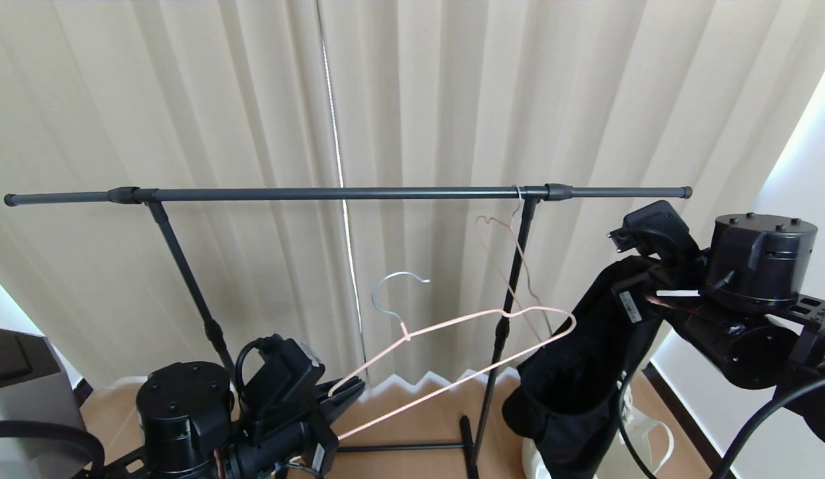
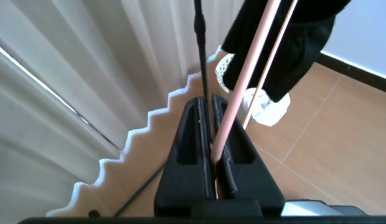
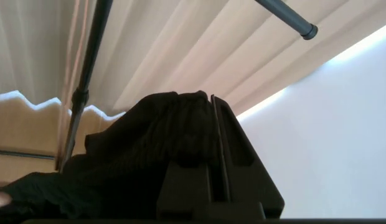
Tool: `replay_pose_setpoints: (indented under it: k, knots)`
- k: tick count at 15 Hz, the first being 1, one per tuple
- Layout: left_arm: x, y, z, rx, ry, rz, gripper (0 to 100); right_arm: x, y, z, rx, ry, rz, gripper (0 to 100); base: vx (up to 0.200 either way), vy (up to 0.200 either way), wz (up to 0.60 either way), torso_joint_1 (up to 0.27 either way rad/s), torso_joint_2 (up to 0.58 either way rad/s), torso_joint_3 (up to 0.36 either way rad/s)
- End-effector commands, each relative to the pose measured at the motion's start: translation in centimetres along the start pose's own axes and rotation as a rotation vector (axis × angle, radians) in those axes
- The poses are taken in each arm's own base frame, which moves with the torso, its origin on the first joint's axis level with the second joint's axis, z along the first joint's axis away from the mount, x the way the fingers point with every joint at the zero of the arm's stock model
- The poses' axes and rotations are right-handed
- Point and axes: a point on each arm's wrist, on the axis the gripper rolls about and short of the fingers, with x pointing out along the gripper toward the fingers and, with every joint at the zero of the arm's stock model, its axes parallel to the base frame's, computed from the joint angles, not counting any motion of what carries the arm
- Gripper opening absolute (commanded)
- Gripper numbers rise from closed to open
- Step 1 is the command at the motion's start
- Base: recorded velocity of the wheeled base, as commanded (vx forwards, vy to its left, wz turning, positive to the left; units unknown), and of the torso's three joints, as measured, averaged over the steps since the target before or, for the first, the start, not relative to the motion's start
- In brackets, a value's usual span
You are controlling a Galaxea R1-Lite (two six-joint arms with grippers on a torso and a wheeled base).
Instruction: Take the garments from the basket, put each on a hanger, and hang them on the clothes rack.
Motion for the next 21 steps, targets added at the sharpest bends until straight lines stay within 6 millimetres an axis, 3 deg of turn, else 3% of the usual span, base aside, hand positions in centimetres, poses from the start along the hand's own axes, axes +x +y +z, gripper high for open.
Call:
replay_pose_setpoints:
  k: [1, 5, 12, 15, 21]
  knots:
    - [0.4, -0.6, -0.3, 0.002, 0.016, -0.026, 0, 0.5, 1.0, -0.2, -0.008, 0.009, 0.015, 0, 0.000, 0.000, 0.00, 0.000, 0.00, 0.000]
    - [0.9, -1.7, -0.2, 0.013, 0.012, -0.055, 0, -1.0, 2.5, 0.7, 0.031, -0.025, 0.038, 0, 0.000, 0.000, 0.00, 0.000, 0.00, 0.000]
    - [2.1, -1.7, -0.2, -0.002, 0.009, 0.010, 0, -2.3, 4.5, 1.4, 0.081, -0.043, 0.055, 0, 0.000, 0.000, 0.00, 0.000, 0.00, 0.000]
    - [2.6, -1.6, 0.1, -0.002, -0.007, 0.034, 0, -1.8, 6.1, 1.5, 0.104, -0.023, 0.031, 0, 0.000, 0.000, 0.00, 0.000, 0.00, 0.000]
    - [3.1, -1.5, 0.5, -0.028, -0.038, 0.051, 0, -1.0, 7.1, 2.3, 0.165, -0.048, -0.013, 0, 0.000, 0.000, 0.00, 0.000, 0.00, 0.000]
